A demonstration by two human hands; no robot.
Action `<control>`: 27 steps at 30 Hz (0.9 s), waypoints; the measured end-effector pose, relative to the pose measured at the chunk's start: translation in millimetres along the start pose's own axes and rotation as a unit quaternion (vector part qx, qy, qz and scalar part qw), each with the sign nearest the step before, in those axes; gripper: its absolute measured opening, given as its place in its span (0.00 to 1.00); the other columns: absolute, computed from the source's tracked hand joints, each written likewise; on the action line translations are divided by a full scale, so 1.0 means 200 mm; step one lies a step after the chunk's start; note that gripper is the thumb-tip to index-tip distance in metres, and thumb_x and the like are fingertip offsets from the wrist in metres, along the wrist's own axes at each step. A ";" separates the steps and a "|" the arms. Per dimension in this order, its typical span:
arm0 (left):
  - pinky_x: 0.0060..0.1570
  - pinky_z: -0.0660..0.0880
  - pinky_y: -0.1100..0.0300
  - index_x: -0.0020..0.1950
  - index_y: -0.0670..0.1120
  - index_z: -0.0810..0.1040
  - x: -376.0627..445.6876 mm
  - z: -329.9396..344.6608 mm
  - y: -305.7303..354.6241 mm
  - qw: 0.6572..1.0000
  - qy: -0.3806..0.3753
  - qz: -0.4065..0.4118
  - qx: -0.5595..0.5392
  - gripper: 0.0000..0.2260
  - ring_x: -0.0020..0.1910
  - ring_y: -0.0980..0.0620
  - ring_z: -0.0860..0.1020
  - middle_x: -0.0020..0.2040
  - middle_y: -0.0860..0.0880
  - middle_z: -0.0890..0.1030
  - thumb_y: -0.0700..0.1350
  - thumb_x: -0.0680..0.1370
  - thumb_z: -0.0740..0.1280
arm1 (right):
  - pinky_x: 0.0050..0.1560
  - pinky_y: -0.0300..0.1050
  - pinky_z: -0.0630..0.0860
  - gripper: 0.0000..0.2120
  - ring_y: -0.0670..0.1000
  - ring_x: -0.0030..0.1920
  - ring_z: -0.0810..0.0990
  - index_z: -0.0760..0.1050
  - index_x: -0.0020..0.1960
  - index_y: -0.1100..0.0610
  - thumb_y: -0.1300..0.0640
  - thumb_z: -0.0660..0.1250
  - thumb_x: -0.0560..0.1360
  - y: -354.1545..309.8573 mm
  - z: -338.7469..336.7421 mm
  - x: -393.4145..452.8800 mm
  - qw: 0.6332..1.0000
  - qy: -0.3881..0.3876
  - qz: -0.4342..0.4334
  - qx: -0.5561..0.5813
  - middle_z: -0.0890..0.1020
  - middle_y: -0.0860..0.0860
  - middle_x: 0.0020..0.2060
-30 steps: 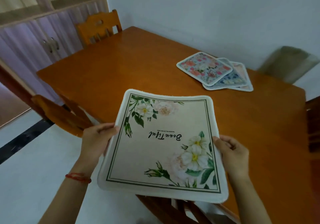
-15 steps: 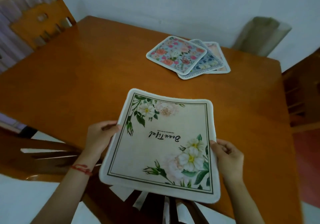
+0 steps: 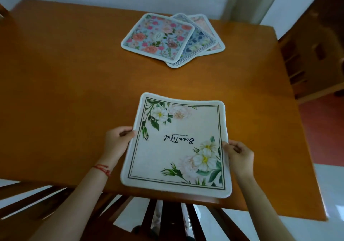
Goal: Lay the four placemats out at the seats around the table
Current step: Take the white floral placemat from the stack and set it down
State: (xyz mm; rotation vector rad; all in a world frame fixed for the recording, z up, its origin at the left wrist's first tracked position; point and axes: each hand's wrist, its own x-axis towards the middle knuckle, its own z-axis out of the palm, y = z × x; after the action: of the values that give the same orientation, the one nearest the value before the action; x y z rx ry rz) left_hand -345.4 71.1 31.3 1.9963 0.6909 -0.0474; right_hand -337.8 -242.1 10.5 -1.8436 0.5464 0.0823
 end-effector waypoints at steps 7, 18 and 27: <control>0.50 0.72 0.59 0.56 0.36 0.78 0.11 0.08 -0.05 1.000 -0.023 -0.011 -0.008 0.13 0.49 0.48 0.78 0.53 0.40 0.81 0.37 0.73 0.69 | 0.38 0.49 0.80 0.01 0.53 0.39 0.82 0.78 0.43 0.56 0.59 0.68 0.73 0.09 0.05 0.07 0.999 0.024 0.021 -0.037 0.83 0.52 0.39; 0.55 0.71 0.59 0.62 0.39 0.75 0.14 0.11 -0.12 1.000 -0.026 -0.013 0.003 0.14 0.55 0.49 0.76 0.59 0.42 0.78 0.38 0.76 0.65 | 0.47 0.41 0.73 0.13 0.51 0.49 0.78 0.76 0.59 0.60 0.58 0.64 0.76 0.09 0.09 0.07 0.988 0.073 0.013 -0.134 0.81 0.54 0.53; 0.66 0.67 0.51 0.70 0.41 0.67 0.02 0.19 -0.15 0.995 -0.070 -0.035 -0.065 0.21 0.68 0.47 0.69 0.68 0.46 0.71 0.39 0.77 0.64 | 0.45 0.50 0.77 0.18 0.58 0.49 0.79 0.72 0.63 0.56 0.57 0.61 0.73 0.06 0.21 0.05 0.991 0.011 0.003 -0.133 0.81 0.51 0.50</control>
State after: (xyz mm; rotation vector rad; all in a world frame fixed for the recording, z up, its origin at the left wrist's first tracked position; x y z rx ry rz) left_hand -347.2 51.6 -13.4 1.8255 0.6562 -0.1788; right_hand -324.9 -209.5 -18.1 -2.1038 0.5780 0.1433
